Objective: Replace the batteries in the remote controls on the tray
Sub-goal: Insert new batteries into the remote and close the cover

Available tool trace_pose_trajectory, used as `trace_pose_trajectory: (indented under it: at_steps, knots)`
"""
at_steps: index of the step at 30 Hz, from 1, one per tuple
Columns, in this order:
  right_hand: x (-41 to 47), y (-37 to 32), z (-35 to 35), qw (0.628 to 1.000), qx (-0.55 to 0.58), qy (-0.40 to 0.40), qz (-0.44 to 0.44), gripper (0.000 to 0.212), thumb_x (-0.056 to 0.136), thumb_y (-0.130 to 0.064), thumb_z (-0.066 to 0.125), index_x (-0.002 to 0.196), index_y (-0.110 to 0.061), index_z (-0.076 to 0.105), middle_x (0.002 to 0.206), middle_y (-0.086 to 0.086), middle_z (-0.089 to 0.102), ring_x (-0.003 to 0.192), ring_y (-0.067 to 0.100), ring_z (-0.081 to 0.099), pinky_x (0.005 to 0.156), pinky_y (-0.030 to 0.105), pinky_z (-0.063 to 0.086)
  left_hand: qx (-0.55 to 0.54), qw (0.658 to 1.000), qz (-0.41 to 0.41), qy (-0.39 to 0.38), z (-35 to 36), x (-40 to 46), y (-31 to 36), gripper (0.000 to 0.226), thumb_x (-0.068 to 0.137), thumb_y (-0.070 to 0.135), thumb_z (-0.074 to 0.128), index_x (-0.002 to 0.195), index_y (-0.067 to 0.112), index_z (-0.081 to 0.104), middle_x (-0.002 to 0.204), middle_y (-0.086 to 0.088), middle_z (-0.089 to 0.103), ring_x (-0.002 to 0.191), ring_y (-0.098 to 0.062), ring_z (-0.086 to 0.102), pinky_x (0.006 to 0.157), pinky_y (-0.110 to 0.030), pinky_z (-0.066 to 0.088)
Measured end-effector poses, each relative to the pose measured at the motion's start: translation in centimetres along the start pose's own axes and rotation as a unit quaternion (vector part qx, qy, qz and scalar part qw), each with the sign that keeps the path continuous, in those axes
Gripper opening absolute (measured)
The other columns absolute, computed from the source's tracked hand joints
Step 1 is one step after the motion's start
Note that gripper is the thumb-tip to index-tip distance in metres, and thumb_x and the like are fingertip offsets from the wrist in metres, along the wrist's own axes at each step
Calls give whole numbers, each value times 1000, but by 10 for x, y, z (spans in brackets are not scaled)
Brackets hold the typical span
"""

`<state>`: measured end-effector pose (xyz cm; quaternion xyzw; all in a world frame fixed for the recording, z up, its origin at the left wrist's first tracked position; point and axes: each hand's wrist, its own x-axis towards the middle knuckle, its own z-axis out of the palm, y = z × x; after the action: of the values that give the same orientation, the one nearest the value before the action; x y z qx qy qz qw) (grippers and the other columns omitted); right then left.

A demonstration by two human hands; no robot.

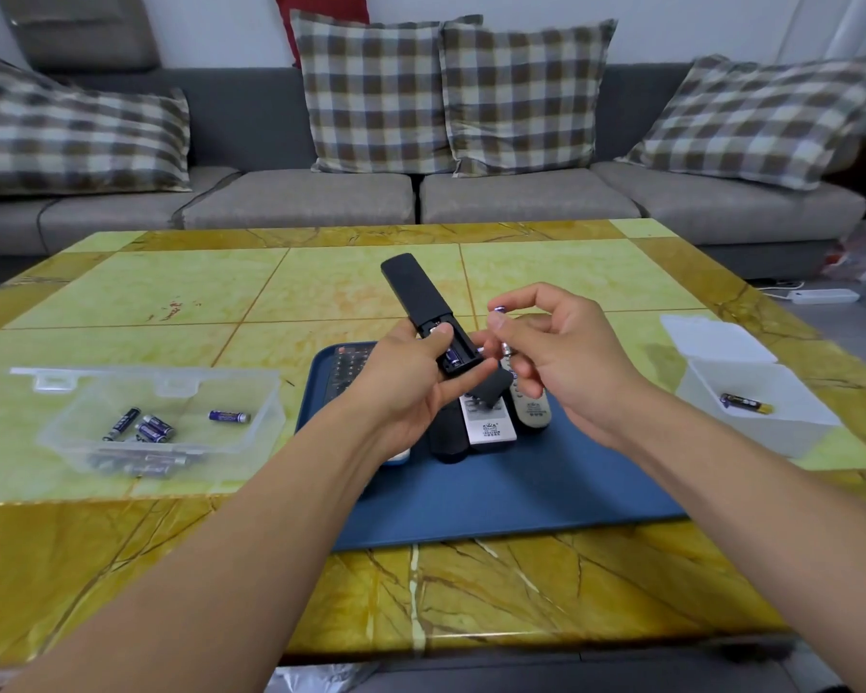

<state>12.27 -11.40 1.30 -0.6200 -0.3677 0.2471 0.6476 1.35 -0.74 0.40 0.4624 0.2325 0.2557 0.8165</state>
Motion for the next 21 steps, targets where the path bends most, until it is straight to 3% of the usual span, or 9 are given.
trace_pose_trajectory:
  at_steps: [5, 10, 14, 18, 21]
  knots:
    - [-2, 0, 2, 992, -112, -40, -31, 30, 88, -4, 72, 115, -14, 63, 69, 20, 68, 46, 19, 57, 46, 28, 51, 67, 997, 11, 25, 1, 2, -6, 24, 108, 9, 40, 129, 2, 47, 117, -22, 67, 89, -26, 73, 77, -38, 63]
    - [-4, 6, 6, 973, -219, -3, -74, 12, 82, -4, 78, 82, -7, 67, 58, 8, 70, 45, 18, 65, 44, 24, 51, 115, 993, 22, 32, 4, 0, -9, 20, 106, 12, 45, 126, 6, 47, 113, -20, 66, 96, -29, 73, 72, -39, 63]
    - [-3, 14, 13, 916, -368, -4, -159, 10, 86, -13, 73, 77, -14, 75, 66, 2, 70, 60, 17, 67, 57, 35, 57, 103, 994, 12, 37, 1, 0, -12, 24, 104, 4, 48, 128, 2, 46, 124, -26, 60, 93, -27, 72, 70, -35, 62]
    - [-5, 10, 16, 865, -459, -93, -180, 13, 94, -15, 60, 89, -14, 73, 70, -5, 55, 69, 18, 53, 65, 35, 41, 69, 996, 4, 50, -5, 2, -8, 26, 103, -2, 47, 129, -1, 46, 116, -23, 61, 78, -22, 72, 67, -33, 62]
    - [-7, 8, 14, 857, -460, -124, -196, 15, 98, -16, 56, 101, -13, 71, 77, -3, 47, 74, 15, 46, 66, 29, 33, 53, 997, -4, 50, -8, 1, -5, 27, 103, -3, 46, 129, -1, 47, 118, -23, 60, 85, -25, 70, 64, -31, 61]
